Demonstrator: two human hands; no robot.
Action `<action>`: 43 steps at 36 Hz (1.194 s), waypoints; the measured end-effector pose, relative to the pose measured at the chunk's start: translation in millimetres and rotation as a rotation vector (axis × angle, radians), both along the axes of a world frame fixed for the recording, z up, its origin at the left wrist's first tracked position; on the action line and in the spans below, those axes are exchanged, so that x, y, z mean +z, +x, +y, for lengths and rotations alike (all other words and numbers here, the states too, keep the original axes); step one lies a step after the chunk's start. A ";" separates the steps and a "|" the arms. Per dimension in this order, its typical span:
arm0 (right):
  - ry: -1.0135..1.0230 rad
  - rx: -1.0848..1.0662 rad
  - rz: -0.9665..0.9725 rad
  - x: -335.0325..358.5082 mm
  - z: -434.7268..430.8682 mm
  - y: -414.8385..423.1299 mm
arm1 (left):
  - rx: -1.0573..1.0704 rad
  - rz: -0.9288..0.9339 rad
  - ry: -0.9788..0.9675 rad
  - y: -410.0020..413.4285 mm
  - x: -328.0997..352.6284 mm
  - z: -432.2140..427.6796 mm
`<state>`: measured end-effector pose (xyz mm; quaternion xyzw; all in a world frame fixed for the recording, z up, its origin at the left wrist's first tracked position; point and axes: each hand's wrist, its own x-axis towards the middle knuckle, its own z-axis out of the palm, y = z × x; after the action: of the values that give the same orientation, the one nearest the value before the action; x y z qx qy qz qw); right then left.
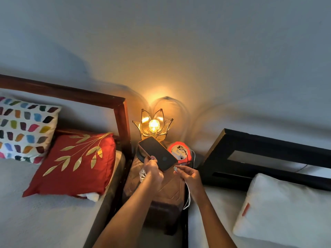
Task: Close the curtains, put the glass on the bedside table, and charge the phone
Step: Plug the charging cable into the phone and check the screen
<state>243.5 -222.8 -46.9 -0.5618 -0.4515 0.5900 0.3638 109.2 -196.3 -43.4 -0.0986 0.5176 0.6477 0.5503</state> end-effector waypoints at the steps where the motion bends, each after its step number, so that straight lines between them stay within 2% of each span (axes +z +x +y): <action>1: 0.005 -0.012 0.002 -1.2 -0.8 -0.6 | 0.006 0.000 0.006 0.5 2.2 0.2; 5: 0.029 -0.019 -0.001 -5.4 -3.2 2.5 | 0.013 -0.031 0.021 2.0 2.4 0.8; 22: 0.152 0.016 -0.116 -14.2 -16.4 19.5 | 0.035 -0.083 -0.151 16.6 10.0 -19.4; 29: 0.071 0.021 -0.107 -14.4 -16.8 19.3 | 0.054 -0.082 -0.151 18.5 8.4 -23.9; 36: -0.111 -0.062 -0.026 -17.7 -17.1 11.8 | 0.045 -0.070 -0.155 20.0 8.1 -30.9; 43: -0.108 -0.141 -0.047 -21.1 -21.0 5.1 | 0.041 -0.089 -0.124 20.6 6.5 -33.9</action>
<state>248.6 -243.7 -67.9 -0.6246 -0.3867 0.5731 0.3633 129.8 -230.2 -36.9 -0.1717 0.5296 0.6204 0.5523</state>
